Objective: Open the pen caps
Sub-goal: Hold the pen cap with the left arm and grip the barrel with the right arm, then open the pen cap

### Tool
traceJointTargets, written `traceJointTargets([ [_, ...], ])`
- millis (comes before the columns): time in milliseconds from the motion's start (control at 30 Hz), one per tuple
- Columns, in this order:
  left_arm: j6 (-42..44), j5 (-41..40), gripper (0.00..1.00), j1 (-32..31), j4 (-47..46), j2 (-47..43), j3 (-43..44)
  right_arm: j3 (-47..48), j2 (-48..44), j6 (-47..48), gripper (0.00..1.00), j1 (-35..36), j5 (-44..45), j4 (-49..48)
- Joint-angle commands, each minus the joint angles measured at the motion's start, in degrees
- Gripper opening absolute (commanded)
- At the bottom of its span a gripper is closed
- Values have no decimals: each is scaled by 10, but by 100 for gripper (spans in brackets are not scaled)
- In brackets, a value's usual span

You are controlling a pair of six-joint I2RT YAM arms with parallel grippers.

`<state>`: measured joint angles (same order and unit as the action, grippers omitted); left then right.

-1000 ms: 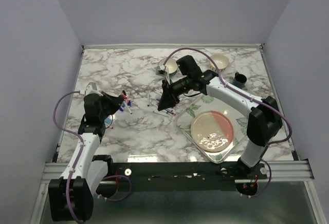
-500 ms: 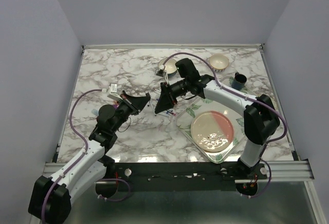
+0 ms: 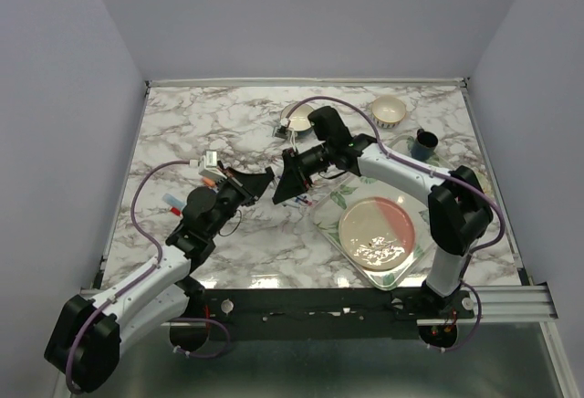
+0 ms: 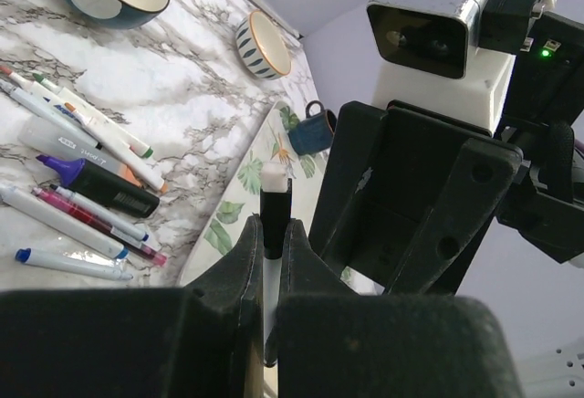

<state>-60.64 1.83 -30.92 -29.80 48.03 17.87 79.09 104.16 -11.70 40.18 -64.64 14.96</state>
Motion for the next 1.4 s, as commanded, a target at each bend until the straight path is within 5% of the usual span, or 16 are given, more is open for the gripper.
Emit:
traceJointTargets([
  [0,4,-44,0,-13,-12,-14,9,16,7,38,44,4,60,41],
  [267,3,-126,0,-17,129,-67,15,21,-32,98,44,2,106,67],
  [900,-11,-75,0,-54,-10,11,23,7,0,39,46,3,80,31],
  [1000,-8,-81,0,-65,-18,22,30,8,2,34,39,3,83,32],
  [1133,0,-89,0,-68,-17,18,28,12,3,33,4,3,78,35],
  [1267,16,-113,41,-68,28,-4,34,16,3,41,1,3,76,43],
  [1367,26,-129,50,-67,71,-14,48,19,2,48,1,3,75,51],
])
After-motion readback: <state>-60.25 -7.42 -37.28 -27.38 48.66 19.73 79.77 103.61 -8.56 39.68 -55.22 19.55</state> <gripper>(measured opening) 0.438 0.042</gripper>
